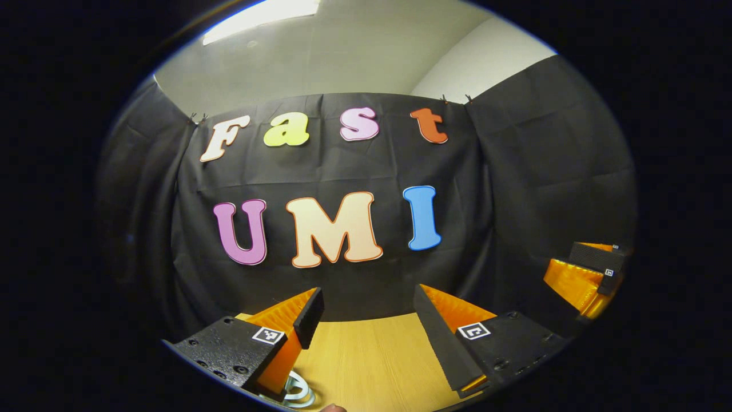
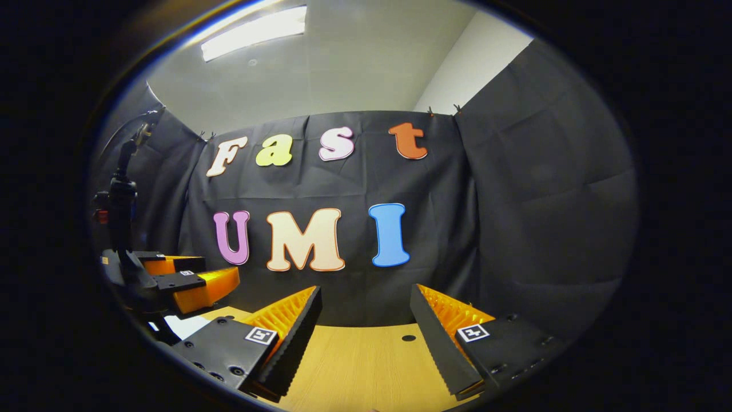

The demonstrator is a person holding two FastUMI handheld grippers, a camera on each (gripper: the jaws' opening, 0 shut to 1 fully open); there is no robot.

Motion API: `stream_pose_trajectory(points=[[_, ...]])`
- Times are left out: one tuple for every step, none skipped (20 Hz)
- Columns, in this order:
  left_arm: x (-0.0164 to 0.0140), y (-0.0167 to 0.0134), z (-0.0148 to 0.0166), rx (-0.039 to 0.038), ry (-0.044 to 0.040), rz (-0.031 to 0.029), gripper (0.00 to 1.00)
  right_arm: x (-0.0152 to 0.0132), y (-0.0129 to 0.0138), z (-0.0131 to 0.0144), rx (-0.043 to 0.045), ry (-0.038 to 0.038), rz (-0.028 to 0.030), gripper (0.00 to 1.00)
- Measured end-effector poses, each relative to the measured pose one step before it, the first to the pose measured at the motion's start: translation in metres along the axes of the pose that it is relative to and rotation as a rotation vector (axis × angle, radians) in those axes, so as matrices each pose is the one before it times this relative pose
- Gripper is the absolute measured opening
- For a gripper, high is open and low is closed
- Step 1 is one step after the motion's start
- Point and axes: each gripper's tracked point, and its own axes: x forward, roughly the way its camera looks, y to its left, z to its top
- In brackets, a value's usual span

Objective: First open the suitcase, pack the skin care products into it, and then close the suitcase.

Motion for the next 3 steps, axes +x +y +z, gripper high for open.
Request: stream_pose_trajectory(points=[[0.00045, 0.00165, 0.00313, 0.00496, -0.01008, -0.00689, 0.94, -0.00065, 0.00517, -0.00025, 0.00242, 0.00371, -0.00108, 0.98], [0.00056, 0.00310, 0.00267, 0.00290, -0.00700, -0.00274, 0.94, -0.00131, 0.00561, 0.00134, -0.00007, 0.00193, 0.00390, 0.98], [-0.00102, 0.00320, 0.00127, 0.00097, -0.00613, -0.00125, 0.94, 0.00064, 0.00728, 0.00348, -0.00344, -0.00428, 0.00371, 0.98]])
